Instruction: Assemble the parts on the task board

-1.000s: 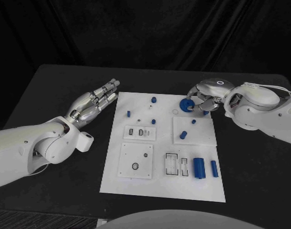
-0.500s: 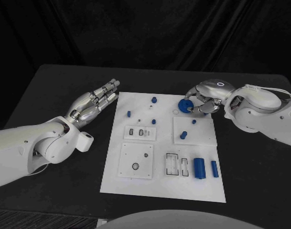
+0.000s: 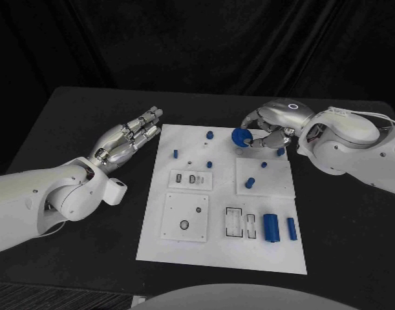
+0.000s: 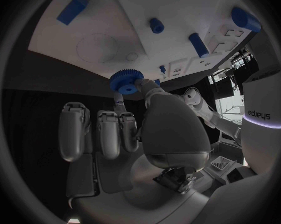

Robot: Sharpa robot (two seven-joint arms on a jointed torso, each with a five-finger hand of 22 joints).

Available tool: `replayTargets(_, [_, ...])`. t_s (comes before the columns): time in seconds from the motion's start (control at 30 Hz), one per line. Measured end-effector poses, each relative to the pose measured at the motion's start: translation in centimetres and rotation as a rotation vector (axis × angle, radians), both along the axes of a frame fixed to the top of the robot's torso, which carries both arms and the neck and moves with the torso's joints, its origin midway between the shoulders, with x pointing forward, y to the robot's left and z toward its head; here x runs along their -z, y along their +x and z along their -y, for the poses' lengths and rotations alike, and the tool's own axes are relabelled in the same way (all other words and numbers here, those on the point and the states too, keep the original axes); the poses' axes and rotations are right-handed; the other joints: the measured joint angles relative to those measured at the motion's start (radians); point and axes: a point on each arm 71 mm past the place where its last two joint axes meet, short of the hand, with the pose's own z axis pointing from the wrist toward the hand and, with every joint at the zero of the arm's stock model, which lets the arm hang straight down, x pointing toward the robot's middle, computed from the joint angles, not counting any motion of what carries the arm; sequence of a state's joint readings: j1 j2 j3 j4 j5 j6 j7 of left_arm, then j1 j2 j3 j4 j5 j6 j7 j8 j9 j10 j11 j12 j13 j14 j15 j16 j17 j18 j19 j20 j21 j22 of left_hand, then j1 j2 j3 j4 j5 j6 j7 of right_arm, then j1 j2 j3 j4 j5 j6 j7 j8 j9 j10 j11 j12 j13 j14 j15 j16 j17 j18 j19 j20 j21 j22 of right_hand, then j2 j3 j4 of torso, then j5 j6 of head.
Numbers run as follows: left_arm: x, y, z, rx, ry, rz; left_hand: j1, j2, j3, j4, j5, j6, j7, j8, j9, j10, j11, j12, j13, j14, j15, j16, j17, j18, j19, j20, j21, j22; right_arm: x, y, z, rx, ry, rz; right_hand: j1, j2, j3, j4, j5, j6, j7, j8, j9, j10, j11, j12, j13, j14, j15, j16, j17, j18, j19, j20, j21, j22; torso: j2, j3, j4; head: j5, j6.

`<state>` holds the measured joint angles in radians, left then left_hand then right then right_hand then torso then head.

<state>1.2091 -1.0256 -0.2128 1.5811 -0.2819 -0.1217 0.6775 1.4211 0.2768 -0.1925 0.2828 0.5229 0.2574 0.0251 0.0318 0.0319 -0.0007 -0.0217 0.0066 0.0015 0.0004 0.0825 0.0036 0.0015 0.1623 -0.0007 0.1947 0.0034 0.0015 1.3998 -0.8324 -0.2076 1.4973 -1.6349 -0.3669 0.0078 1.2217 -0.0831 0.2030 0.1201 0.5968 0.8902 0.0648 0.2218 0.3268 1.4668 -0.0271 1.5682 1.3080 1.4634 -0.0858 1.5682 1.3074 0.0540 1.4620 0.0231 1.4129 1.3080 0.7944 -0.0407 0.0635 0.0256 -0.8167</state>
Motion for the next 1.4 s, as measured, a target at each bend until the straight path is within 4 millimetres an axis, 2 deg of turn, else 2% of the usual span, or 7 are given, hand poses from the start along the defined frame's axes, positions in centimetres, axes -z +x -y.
replayTargets(0.43, [0.0, 0.1, 0.2, 0.005, -0.002, 0.000, 0.000, 0.000, 0.000, 0.000, 0.000, 0.000, 0.000, 0.000, 0.000, 0.000, 0.000, 0.000, 0.000, 0.000, 0.000, 0.000, -0.001, 0.000, 0.000, 0.000, 0.000, 0.000, -0.6, 0.5, -4.2, -0.070, -0.009, -0.001, -0.017, -0.007, 0.011, 0.011, 0.000, 0.007, 0.007, 0.007, 0.000, 0.000, 0.000, 0.000, 0.000, 0.000, 0.000, 0.000, 0.000, 0.000, 0.000, 0.000, 0.018, 0.000, 0.001, -0.0011, 0.0011, -0.006, -0.003])
replayTargets(0.53, [0.0, 0.1, 0.3, 0.006, -0.002, 0.000, 0.000, 0.000, 0.003, -0.003, 0.000, 0.000, 0.000, 0.000, 0.000, 0.000, 0.007, 0.000, 0.000, 0.000, 0.000, 0.000, -0.001, 0.000, 0.000, 0.007, 0.000, 0.000, -0.5, 0.6, -5.3, -0.084, -0.018, -0.009, -0.017, -0.007, 0.015, 0.015, 0.000, 0.007, 0.007, 0.012, 0.000, 0.000, 0.000, 0.000, 0.000, 0.000, 0.000, 0.000, 0.000, 0.000, 0.000, 0.000, 0.025, 0.000, 0.001, -0.0011, 0.0016, -0.006, -0.004])
replayTargets(0.57, [0.0, 0.1, 0.3, 0.007, -0.002, 0.000, 0.000, 0.000, 0.003, -0.003, 0.000, 0.000, 0.000, 0.000, 0.000, 0.000, 0.008, 0.000, 0.000, 0.000, 0.000, 0.000, -0.001, 0.000, 0.000, 0.007, 0.000, 0.000, -0.5, 0.7, -5.7, -0.088, -0.022, -0.013, -0.021, -0.011, 0.015, 0.015, 0.000, 0.007, 0.007, 0.015, 0.000, 0.000, 0.000, 0.000, 0.000, 0.000, 0.000, 0.000, 0.000, 0.000, 0.000, 0.000, 0.031, 0.000, 0.001, -0.0011, 0.0018, -0.006, -0.004])
replayTargets(0.6, [0.0, 0.1, 0.4, 0.007, -0.002, 0.000, 0.000, 0.000, 0.003, -0.003, 0.000, 0.000, 0.000, 0.000, 0.000, 0.000, 0.008, 0.000, 0.000, 0.000, 0.000, 0.000, -0.001, 0.000, 0.000, 0.007, 0.000, 0.000, -0.5, 0.7, -5.9, -0.090, -0.026, -0.016, -0.024, -0.013, 0.016, 0.016, -0.005, 0.007, 0.007, 0.041, 0.000, 0.000, 0.000, 0.000, 0.000, 0.000, 0.000, 0.000, 0.000, -0.003, 0.000, 0.000, 0.042, 0.000, 0.001, -0.0011, 0.0023, -0.007, -0.004])
replayTargets(0.63, [0.0, 0.1, 0.4, 0.008, -0.002, 0.000, 0.000, 0.000, 0.003, -0.003, 0.000, 0.000, 0.000, 0.000, 0.000, 0.000, 0.008, 0.000, 0.000, 0.000, 0.000, 0.000, -0.001, 0.000, 0.000, 0.007, 0.000, 0.000, -0.5, 0.8, -6.2, -0.092, -0.030, -0.019, -0.025, -0.014, 0.019, 0.017, -0.007, 0.009, 0.009, 0.048, 0.000, 0.000, 0.000, 0.000, 0.000, 0.000, 0.000, 0.000, 0.000, -0.016, 0.000, 0.000, 0.052, 0.000, 0.001, -0.0011, 0.0025, -0.007, -0.004])
replayTargets(1.13, [0.1, 0.4, 0.7, 0.013, -0.002, 0.000, 0.000, 0.000, 0.003, -0.003, 0.000, 0.000, 0.000, 0.000, 0.000, 0.001, 0.008, 0.000, -0.001, 0.000, 0.000, 0.000, 0.000, 0.000, 0.000, 0.007, 0.000, 0.000, 0.1, 1.7, -8.7, -0.081, -0.098, -0.052, -0.034, -0.024, 0.032, 0.012, -0.033, 0.014, 0.014, 0.052, 0.000, 0.000, 0.008, 0.000, 0.000, 0.003, 0.003, 0.000, 0.000, -0.015, 0.003, 0.004, 0.069, 0.000, 0.000, -0.0008, 0.0031, -0.011, -0.004])
replayTargets(1.4, [0.2, 0.4, 0.8, 0.017, -0.003, -0.001, 0.000, 0.000, 0.005, 0.000, 0.000, -0.004, 0.004, 0.000, 0.000, 0.001, 0.008, 0.000, 0.000, 0.000, 0.000, 0.000, 0.000, 0.000, 0.000, 0.007, 0.000, 0.000, 0.2, 2.1, -9.3, -0.070, -0.120, -0.052, -0.035, -0.025, 0.039, 0.008, -0.040, 0.014, 0.014, 0.027, 0.001, -0.004, 0.011, 0.000, 0.000, 0.003, 0.008, 0.000, 0.000, -0.015, 0.007, 0.007, 0.069, 0.000, -0.001, -0.0002, 0.0016, -0.008, -0.005])
